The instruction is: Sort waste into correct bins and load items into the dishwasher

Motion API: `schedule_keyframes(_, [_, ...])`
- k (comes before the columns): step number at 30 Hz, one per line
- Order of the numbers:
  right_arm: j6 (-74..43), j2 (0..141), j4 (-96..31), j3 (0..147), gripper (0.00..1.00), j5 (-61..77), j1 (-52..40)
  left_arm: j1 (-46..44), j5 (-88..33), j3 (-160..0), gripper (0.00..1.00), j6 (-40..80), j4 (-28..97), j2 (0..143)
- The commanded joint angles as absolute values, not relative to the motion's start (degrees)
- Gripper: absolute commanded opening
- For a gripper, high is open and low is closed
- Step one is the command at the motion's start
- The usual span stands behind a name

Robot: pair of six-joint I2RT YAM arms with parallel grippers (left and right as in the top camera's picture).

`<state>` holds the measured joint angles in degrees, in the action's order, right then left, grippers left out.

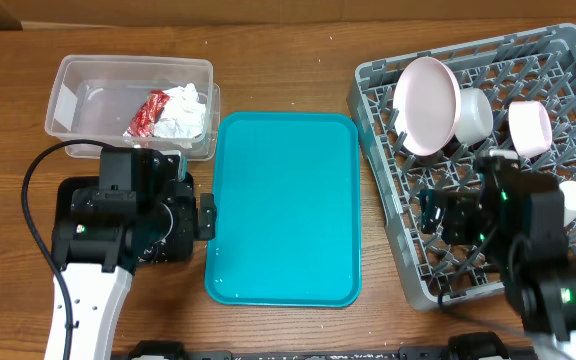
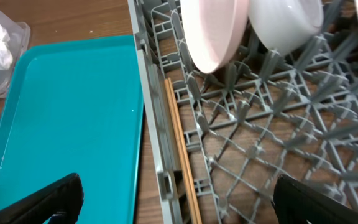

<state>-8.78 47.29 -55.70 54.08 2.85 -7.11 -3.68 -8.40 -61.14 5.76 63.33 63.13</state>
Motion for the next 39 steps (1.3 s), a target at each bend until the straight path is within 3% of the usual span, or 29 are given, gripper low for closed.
schedule_keyframes(1, [-5.82,38.96,-50.33,47.48,1.0,2.37,-6.79,-3.95,-8.84,-61.01,1.0,4.89,63.18,65.3])
schedule_keyframes(7, [-4.43,24.45,-37.17,33.28,1.0,2.66,-6.79,-3.95,-8.84,-61.01,1.0,4.89,63.16,69.45])
schedule_keyframes(17, [-4.4,10.79,-27.38,20.97,1.0,2.63,-6.79,-3.95,-8.84,-61.01,1.0,4.91,63.16,74.76])
schedule_keyframes(32, [-4.47,0.12,-9.3,5.06,1.0,2.72,-6.79,-3.95,-8.84,-61.01,1.0,4.89,63.13,79.29])
schedule_keyframes(39, [-4.69,0.12,-7.16,1.76,1.0,4.8,-6.79,-3.95,-8.84,-61.01,1.0,4.89,63.11,79.29])
